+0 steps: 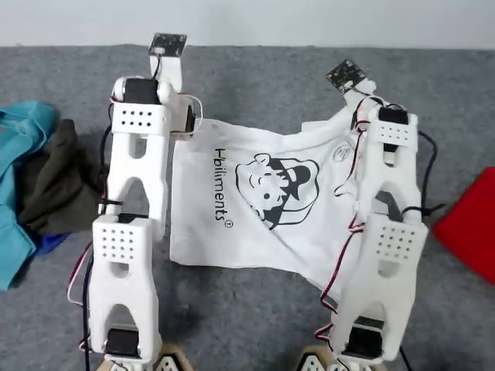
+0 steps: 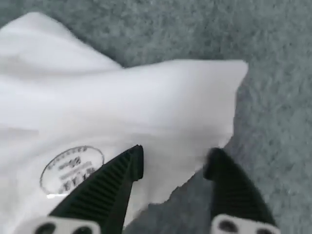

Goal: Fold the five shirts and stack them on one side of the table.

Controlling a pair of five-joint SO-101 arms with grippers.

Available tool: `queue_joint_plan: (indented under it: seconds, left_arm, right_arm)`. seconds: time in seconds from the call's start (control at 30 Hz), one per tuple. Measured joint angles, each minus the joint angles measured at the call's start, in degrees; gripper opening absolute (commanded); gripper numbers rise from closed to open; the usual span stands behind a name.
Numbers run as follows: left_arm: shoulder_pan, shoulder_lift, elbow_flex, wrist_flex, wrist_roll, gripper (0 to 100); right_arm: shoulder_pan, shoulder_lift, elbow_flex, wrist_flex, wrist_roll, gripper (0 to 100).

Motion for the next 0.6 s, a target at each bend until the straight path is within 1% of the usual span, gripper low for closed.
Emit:
queue_joint_plan:
  seconds: [0.03,0.07,0.17,0.37,0.5,0.57,0.6]
  left_arm:
    - [-0.1,-1.0,2.4,0.0,0.0,9]
    - [-0.1,-1.9,4.7,0.0,0.0,9]
    - [-0.1,-4.5,11.3,0.0,0.0,9]
    - [-0.1,-5.5,19.2,0.0,0.0,9]
    - [-0.1,-5.6,22.1,0.0,0.0,9]
    - [-0.1,-5.6,22.9,0.0,0.0,9]
    - [0.0,-5.6,22.9,0.0,0.0,9]
  right_arm:
    - [0.0,1.8,-2.9,0.4,0.0,2.8]
    - [0.1,2.9,-5.6,2.0,0.0,1.9]
    - [0.7,4.4,-14.2,8.8,0.0,1.0]
    - [0.4,4.6,-29.1,27.4,0.4,0.9]
    - [-2.5,5.4,-35.0,42.8,8.7,1.3]
    - [-3.3,6.6,-36.2,43.9,11.3,2.4]
    - [-3.2,7.2,-36.8,43.6,11.3,5.4]
